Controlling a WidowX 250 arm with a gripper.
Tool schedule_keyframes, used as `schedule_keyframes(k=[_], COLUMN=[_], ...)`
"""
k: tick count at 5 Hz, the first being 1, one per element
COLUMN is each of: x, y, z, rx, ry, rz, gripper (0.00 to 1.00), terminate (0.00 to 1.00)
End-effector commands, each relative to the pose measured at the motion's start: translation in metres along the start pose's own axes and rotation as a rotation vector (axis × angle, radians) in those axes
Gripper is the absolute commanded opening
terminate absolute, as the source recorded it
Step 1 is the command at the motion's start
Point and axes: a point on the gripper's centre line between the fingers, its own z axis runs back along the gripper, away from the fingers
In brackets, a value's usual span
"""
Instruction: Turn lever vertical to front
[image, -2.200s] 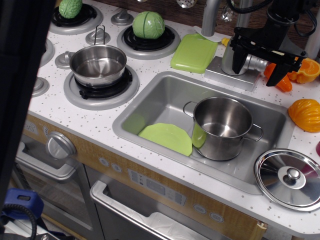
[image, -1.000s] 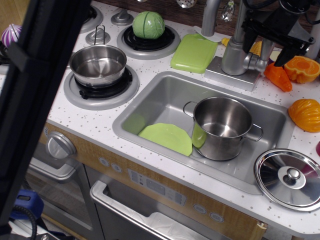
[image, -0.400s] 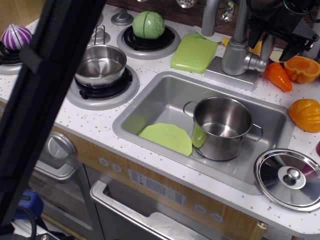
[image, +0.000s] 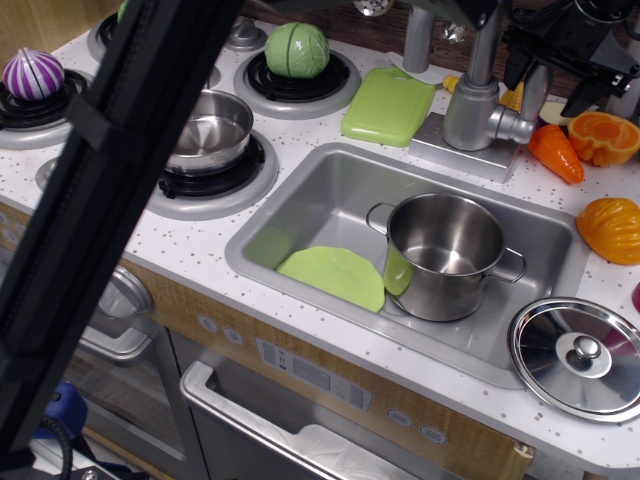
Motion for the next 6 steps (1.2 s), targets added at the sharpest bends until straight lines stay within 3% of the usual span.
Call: schedule_keyframes(k=[1, 3, 4, 6], x=[0.014, -0.017, -0.029, -0.043], y=[0.001, -0.015, -0.017, -0.018], z=[0.027, 0.043, 0.05, 0.035], rx=[-0.007, -0.001, -0.04, -0.11], ry=[-0.048, 0.014, 0.068, 0.105], rz=[0.043, 0.102, 0.117, 0.12], gripper=[0.0, 0.0, 0.0, 0.0], terminate=[0.0, 0.0, 0.0, 0.0])
